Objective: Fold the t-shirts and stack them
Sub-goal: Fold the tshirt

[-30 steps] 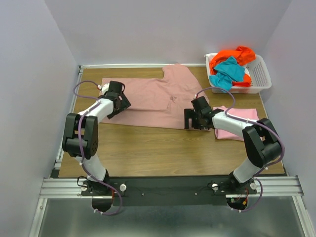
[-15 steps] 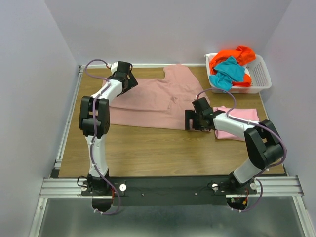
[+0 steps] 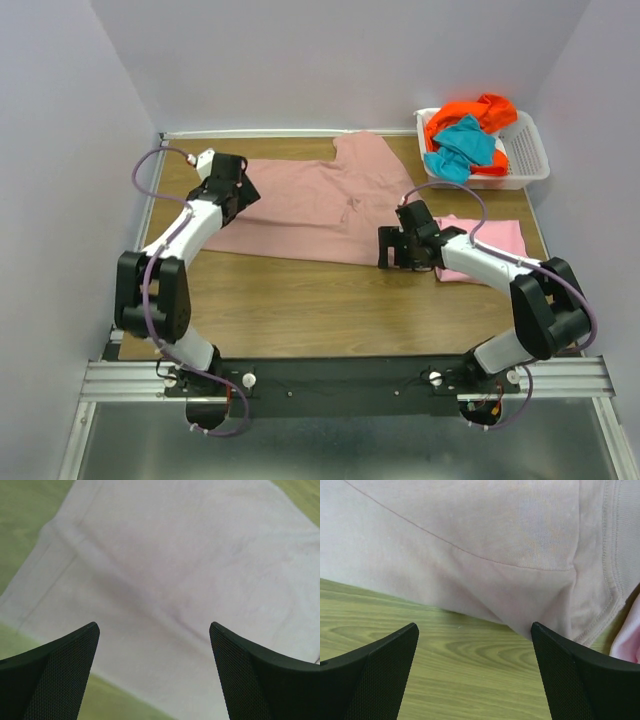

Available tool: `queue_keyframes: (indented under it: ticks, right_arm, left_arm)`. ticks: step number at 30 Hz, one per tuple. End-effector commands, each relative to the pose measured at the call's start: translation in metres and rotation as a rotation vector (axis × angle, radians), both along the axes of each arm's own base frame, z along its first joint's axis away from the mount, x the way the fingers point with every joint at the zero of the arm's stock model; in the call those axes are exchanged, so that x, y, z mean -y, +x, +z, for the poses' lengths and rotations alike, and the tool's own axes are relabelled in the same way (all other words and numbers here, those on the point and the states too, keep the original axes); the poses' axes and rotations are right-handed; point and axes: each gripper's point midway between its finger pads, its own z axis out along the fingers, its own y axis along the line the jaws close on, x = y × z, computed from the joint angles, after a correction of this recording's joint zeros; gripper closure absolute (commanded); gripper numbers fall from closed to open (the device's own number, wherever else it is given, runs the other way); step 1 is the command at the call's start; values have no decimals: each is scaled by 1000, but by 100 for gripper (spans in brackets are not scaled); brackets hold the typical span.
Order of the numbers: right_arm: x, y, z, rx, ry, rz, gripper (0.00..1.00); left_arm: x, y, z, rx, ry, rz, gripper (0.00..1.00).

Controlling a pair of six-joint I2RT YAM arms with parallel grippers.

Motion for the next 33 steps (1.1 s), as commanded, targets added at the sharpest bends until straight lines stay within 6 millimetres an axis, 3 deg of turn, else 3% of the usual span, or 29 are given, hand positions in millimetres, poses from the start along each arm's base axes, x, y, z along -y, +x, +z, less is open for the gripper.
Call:
queue_keyframes:
  ticks: [1,6,13,22,28,33]
  right_arm:
    - [-2,6,23,50,22,-14,0]
    - [-1,38,48,139,4,-84,0]
    - [-13,68,45,123,15,-125,0]
    - [-11,69,25,80,-23,-115,0]
    - [-8,73,24,84,-38,-123,0]
    - [-9,76,16,62,-39,-120,0]
  left_arm:
    - [-19,-32,-21,-14,-5,33,1]
    - [-25,-33,-46,-60,-19,6,1]
    - [-9,-1,-73,-120,-70,-76,1]
    - [6,36,-79,-120,-117,-122,1]
    - [4,38,-94,-174,-108,-109,1]
    - [-2,22,-98,-198,-93,-78,2]
